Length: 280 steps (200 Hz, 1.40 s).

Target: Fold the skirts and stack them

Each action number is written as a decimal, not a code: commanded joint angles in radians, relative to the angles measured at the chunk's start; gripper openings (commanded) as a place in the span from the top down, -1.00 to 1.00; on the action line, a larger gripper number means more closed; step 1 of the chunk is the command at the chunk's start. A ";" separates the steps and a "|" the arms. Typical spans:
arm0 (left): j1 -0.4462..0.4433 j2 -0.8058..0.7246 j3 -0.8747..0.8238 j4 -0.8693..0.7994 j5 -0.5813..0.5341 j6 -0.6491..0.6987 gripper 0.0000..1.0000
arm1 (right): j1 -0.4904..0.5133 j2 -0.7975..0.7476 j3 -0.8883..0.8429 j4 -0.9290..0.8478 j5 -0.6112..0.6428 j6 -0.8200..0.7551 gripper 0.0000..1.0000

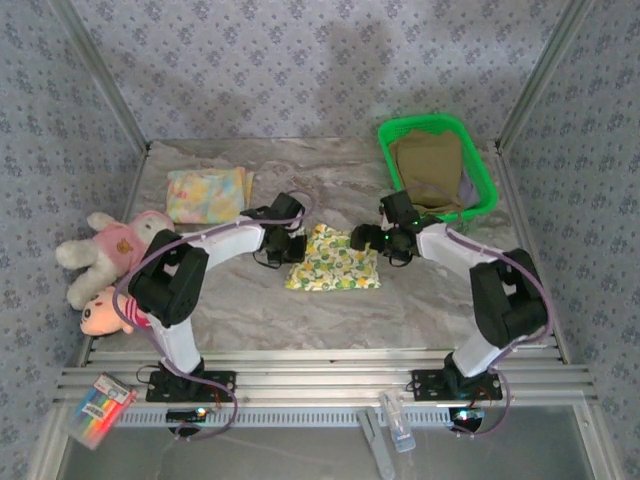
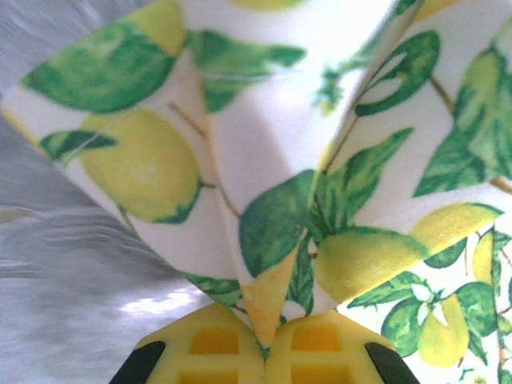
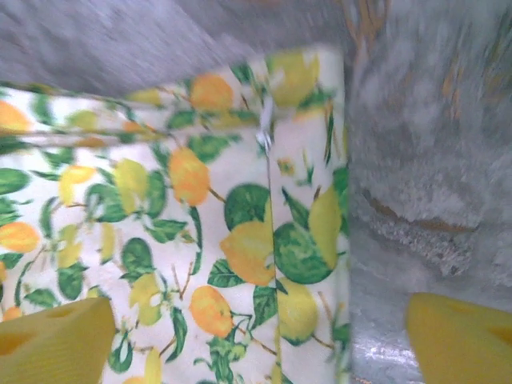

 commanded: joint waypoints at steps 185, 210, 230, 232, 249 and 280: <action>0.483 0.122 0.791 -0.485 -0.154 0.727 1.00 | -0.013 -0.252 -0.042 -0.076 0.097 0.015 -1.00; 0.513 0.106 0.817 -0.502 -0.075 0.792 1.00 | -0.017 -0.251 -0.045 -0.085 0.099 0.015 -1.00; 0.547 0.125 0.878 -0.555 -0.035 0.829 1.00 | -0.019 -0.254 -0.043 -0.090 0.104 0.016 -1.00; 0.551 0.128 0.886 -0.563 -0.032 0.832 1.00 | -0.020 -0.254 -0.044 -0.090 0.105 0.016 -1.00; 0.583 0.153 0.937 -0.609 0.004 0.848 1.00 | -0.020 -0.256 -0.043 -0.092 0.110 0.015 -1.00; 0.645 0.163 0.948 -0.607 0.075 0.861 1.00 | -0.021 -0.259 -0.041 -0.108 0.117 0.015 -0.99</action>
